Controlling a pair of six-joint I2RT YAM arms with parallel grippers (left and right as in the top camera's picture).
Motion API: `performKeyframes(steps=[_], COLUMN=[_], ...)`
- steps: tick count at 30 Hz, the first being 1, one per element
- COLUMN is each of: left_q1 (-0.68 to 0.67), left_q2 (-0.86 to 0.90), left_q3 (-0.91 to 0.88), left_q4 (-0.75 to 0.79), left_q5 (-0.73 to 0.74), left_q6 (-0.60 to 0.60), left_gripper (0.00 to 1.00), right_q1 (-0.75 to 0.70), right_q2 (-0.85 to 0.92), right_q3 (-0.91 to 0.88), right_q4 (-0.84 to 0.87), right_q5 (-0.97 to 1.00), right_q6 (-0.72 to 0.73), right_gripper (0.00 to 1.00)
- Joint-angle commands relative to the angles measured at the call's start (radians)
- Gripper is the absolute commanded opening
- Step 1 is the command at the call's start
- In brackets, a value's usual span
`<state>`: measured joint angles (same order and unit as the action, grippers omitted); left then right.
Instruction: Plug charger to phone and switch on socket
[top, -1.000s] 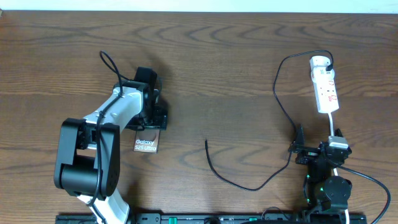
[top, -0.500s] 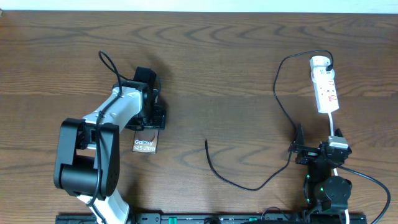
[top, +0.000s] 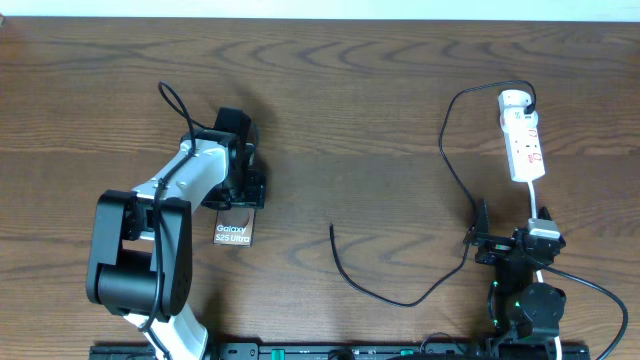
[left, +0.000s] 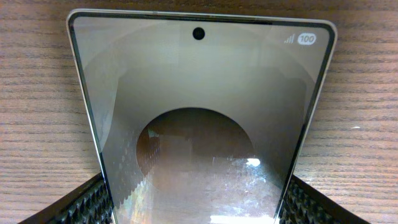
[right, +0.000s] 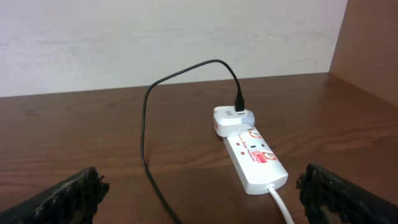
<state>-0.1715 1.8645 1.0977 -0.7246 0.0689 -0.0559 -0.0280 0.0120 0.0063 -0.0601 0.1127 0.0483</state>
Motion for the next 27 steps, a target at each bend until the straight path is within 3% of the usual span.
performKeyframes(steps=[1,19,27], left_q1=[-0.009,-0.009,-0.009], left_q2=[0.068,0.068,0.068], left_q3=[-0.060,-0.060,-0.060], left_q4=[0.002,0.002,0.002], left_q5=[0.080,0.080,0.080], left_q6=[0.002,0.002,0.002], left_gripper=[0.74,0.69,0.61], right_q1=[-0.005,-0.005,-0.005], right_q2=[-0.005,-0.005,-0.005], right_q3=[-0.001,-0.001,-0.001], right_q4=[-0.004,-0.004,-0.004], right_q5=[0.009,0.009,0.009], right_q6=[-0.001,-0.001,-0.001], right_gripper=[0.99,0.99,0.99])
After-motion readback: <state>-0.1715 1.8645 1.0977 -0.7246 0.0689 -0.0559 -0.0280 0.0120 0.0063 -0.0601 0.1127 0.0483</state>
